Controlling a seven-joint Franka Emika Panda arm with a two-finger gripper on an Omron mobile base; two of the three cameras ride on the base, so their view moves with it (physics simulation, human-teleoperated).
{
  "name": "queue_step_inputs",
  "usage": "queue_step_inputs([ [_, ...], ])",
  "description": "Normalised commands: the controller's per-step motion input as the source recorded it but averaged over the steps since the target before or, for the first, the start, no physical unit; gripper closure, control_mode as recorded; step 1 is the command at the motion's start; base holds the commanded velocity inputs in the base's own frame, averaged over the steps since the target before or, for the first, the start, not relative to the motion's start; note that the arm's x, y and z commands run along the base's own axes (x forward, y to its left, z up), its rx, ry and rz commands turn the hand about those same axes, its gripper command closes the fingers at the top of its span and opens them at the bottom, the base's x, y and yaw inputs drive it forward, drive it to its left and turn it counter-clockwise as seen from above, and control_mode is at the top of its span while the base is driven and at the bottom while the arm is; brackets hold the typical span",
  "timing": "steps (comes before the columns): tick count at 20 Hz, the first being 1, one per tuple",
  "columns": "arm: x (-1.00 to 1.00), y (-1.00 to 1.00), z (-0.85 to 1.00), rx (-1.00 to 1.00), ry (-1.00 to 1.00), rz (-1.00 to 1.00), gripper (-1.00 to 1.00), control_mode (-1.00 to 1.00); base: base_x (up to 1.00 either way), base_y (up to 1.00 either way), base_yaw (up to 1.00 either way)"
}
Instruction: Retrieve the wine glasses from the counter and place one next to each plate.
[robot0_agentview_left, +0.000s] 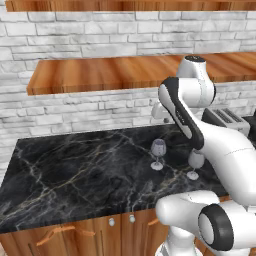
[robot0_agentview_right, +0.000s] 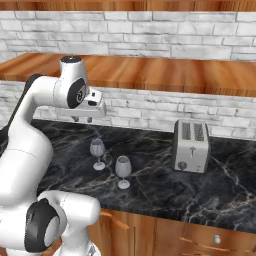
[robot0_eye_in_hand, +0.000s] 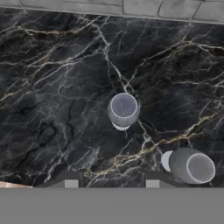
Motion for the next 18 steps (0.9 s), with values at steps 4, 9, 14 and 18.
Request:
queue_step_inputs([
  [4,-0.39,0.02,0.00,0.00,-0.07,0.01,-1.00,-1.00,0.00,0.00,0.00],
  [9,-0.89,-0.10,-0.01,0.01,-0.06,-0.10,-1.00,-1.00,0.00,0.00,0.00],
  [14,-0.63,-0.47,0.01,0.12,0.04,-0.38,-1.00,-1.00,0.00,0.00,0.00],
  [18,-0.49,-0.54,0.00,0.18,0.14,-0.39,-1.00,-1.00,0.00,0.00,0.00],
])
